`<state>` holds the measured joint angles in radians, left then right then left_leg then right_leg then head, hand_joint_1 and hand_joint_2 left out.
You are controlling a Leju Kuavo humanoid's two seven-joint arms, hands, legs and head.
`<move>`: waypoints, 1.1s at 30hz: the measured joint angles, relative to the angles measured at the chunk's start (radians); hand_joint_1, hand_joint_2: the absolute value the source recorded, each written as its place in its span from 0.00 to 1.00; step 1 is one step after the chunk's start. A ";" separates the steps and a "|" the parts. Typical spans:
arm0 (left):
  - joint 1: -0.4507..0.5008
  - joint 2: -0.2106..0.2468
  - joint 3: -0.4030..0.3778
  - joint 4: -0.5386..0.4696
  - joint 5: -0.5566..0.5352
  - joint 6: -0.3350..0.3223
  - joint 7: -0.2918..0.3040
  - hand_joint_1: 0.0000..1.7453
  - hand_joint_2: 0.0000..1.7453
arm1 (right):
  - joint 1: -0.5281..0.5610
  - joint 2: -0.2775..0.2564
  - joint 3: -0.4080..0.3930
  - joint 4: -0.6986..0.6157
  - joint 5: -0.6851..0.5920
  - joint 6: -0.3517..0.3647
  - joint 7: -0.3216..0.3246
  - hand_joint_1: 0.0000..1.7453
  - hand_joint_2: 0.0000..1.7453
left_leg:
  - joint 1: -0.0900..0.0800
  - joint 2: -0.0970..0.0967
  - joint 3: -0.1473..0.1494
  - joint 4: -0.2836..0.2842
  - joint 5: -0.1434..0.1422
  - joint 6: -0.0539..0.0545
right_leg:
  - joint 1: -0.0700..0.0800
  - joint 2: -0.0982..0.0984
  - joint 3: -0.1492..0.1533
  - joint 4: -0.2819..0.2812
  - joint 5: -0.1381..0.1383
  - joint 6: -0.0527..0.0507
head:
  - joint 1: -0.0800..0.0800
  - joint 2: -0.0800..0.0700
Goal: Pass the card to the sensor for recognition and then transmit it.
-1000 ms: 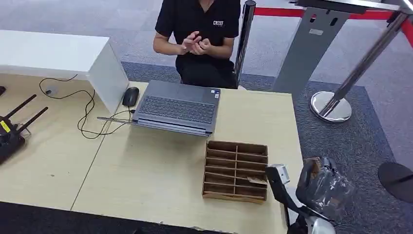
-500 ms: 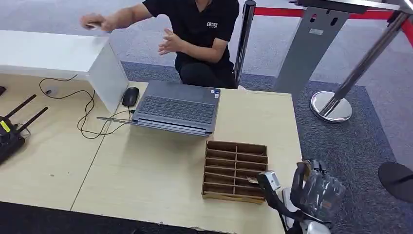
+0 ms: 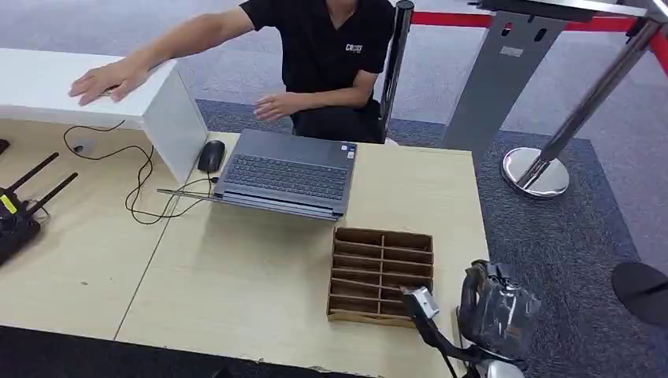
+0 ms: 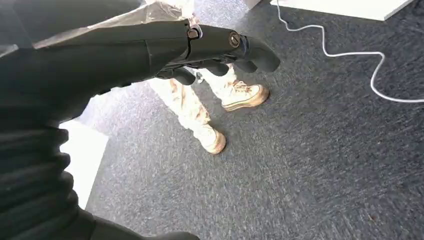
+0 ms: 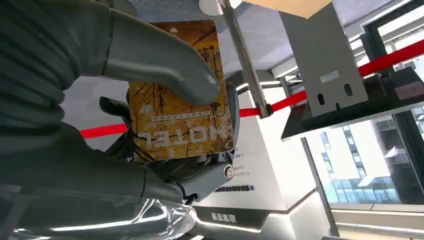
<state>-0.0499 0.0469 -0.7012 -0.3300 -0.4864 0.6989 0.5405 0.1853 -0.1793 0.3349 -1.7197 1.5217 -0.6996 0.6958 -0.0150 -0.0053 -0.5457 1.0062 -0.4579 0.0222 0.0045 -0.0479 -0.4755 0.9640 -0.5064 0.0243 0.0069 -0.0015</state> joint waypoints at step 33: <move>0.001 -0.003 0.028 0.000 -0.017 0.000 0.006 0.00 1.00 | 0.014 -0.012 -0.019 0.127 0.000 0.000 0.003 1.00 1.00 | 0.000 0.000 0.000 0.000 0.000 0.000 | 0.000 0.000 -0.001 0.000 0.000 0.000 | 0.000 0.000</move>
<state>-0.0486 0.0435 -0.6729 -0.3300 -0.5032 0.6989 0.5467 0.1995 -0.1911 0.3163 -1.5923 1.5213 -0.6996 0.6985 -0.0149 -0.0052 -0.5457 1.0062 -0.4580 0.0220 0.0045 -0.0479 -0.4761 0.9640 -0.5064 0.0243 0.0069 -0.0015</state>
